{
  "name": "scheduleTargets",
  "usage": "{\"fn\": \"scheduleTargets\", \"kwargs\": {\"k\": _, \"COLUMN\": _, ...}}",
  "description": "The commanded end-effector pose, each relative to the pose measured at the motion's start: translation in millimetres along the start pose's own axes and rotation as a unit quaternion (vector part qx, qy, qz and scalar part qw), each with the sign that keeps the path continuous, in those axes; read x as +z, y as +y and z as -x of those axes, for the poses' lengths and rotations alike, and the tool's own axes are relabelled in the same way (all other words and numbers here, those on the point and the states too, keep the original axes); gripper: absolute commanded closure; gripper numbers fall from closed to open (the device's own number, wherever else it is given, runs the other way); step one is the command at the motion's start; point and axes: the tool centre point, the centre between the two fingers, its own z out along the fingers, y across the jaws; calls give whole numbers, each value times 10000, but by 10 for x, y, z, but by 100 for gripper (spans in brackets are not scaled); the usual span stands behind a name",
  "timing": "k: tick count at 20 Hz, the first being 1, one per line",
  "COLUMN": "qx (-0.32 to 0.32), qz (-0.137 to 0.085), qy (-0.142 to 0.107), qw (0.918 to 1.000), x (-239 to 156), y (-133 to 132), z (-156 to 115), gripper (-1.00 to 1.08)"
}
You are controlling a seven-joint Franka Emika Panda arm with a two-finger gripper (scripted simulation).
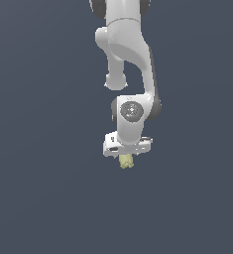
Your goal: Pick up the object and move it to a goal position.
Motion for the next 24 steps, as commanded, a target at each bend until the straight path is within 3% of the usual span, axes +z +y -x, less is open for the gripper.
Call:
{"fn": "scheduleTargets", "kwargs": {"k": 1, "qx": -1, "qz": 0, "qy": 2, "qw": 10000, "x": 114, "y": -1, "z": 0, "gripper": -92}}
{"fn": "scheduleTargets", "kwargs": {"k": 6, "qx": -2, "qz": -1, "qy": 5, "qw": 10000, "x": 173, "y": -2, "z": -14, "gripper": -92}}
{"fn": "scheduleTargets", "kwargs": {"k": 7, "qx": -2, "qz": -1, "qy": 5, "qw": 10000, "x": 173, "y": -2, "z": -14, "gripper": 108}}
{"fn": "scheduleTargets", "kwargs": {"k": 24, "qx": -2, "qz": -1, "qy": 5, "qw": 10000, "x": 66, "y": -56, "z": 31, "gripper": 108}}
